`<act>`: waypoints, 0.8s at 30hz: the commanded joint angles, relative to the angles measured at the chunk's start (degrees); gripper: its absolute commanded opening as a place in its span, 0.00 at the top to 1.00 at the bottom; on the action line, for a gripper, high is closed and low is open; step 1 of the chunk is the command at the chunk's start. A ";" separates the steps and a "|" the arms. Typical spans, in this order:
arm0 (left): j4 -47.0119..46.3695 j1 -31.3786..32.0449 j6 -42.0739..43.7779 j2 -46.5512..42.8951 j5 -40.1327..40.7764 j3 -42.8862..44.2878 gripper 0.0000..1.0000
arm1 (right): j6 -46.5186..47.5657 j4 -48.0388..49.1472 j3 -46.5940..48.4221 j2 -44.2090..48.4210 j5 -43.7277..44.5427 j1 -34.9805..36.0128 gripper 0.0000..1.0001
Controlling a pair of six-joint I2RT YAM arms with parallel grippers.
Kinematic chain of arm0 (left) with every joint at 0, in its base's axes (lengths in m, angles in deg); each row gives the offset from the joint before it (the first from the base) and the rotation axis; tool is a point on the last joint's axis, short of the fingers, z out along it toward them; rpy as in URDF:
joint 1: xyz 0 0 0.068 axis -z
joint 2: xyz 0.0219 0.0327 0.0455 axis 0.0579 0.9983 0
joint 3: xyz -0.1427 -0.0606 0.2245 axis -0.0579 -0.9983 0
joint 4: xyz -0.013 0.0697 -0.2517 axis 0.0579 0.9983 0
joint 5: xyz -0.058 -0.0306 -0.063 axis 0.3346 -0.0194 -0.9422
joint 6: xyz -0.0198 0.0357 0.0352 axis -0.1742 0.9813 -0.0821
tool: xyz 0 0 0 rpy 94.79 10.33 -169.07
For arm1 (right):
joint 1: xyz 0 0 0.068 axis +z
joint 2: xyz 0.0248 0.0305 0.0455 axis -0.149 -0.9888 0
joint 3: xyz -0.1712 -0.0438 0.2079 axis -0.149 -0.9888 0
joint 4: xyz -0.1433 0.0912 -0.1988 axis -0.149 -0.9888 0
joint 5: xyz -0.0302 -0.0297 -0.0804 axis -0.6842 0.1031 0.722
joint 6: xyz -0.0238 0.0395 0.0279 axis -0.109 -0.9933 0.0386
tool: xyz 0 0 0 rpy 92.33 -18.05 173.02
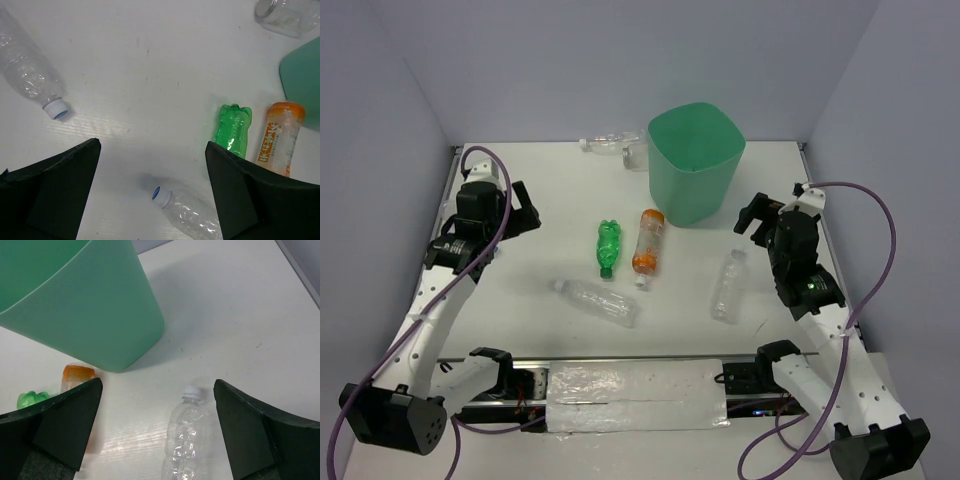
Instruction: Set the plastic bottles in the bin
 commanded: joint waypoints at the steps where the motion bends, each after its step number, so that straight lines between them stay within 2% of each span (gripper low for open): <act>1: -1.62 0.19 -1.36 0.27 0.53 0.65 0.01 | -0.84 -0.04 0.53 -0.63 2.28 -0.16 0.00; 9: -0.39 0.19 -4.00 2.37 4.04 1.96 0.01 | -0.58 -0.65 1.05 -2.21 3.51 -0.16 0.00; 14: 6.71 -0.59 -9.97 5.80 13.53 6.00 0.01 | -4.69 -3.63 2.28 -3.79 11.23 -0.16 0.00; 16: 12.23 -4.09 -12.70 9.66 16.52 9.43 0.01 | -5.59 -5.22 2.72 -4.41 12.92 -0.16 0.00; 20: 17.36 -11.21 -15.24 16.77 15.65 13.47 0.01 | -2.52 -2.95 0.18 -2.22 5.56 -0.16 0.00; 24: 16.40 -20.08 -17.36 21.53 9.95 15.50 0.01 | -2.43 0.31 -1.93 -0.37 -4.64 -0.16 0.00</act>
